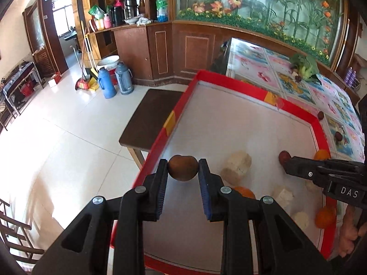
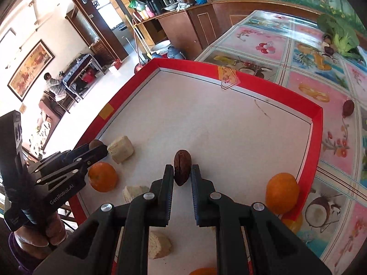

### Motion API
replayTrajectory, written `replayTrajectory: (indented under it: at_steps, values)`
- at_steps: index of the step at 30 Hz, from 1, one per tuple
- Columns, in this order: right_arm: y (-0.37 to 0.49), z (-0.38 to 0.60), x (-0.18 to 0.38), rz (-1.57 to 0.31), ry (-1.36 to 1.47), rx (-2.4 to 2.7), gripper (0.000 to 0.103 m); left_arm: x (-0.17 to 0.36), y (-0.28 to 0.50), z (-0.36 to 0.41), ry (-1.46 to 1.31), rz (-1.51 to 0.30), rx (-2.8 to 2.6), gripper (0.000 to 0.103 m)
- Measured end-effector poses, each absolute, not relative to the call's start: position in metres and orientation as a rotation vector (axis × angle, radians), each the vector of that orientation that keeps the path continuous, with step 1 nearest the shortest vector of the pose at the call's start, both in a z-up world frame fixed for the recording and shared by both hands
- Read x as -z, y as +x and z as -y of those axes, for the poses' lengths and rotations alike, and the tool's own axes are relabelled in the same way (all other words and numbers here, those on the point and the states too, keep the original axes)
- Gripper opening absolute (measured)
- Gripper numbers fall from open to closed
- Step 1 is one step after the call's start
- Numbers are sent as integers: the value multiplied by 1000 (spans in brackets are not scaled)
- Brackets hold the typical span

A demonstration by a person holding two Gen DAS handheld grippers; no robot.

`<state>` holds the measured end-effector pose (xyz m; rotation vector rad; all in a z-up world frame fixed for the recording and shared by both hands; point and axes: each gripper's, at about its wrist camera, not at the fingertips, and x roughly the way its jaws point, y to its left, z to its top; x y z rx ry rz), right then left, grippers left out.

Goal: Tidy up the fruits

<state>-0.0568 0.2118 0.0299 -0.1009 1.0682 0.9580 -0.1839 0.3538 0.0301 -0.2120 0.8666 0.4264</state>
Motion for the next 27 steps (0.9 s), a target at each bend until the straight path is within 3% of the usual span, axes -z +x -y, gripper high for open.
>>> replayTrajectory:
  at_steps: [3,5,6,10,15,27]
  values:
    - [-59,-213,-30,-1057,-135,-950,20,-22,-184,-355,-232,-901,-439,29]
    - [-61,-207,-33,-1041,-136,-946,42,-22,-185,-354,-232,-904,-446,29]
    - [-63,-203,-34,-1028,-131,-949,44,-22,-185,-353,-232,-912,-450,31]
    - [-72,-180,-48,-932,-118,-978,45,-29,-192,-348,-243,-891,-477,60]
    - [-77,-138,-69,-816,-69,-958,53,-55,-207,-318,-152,-803,-531,80]
    - [-99,-40,-112,-616,22,-824,59,-120,-213,-191,86,-627,-427,94]
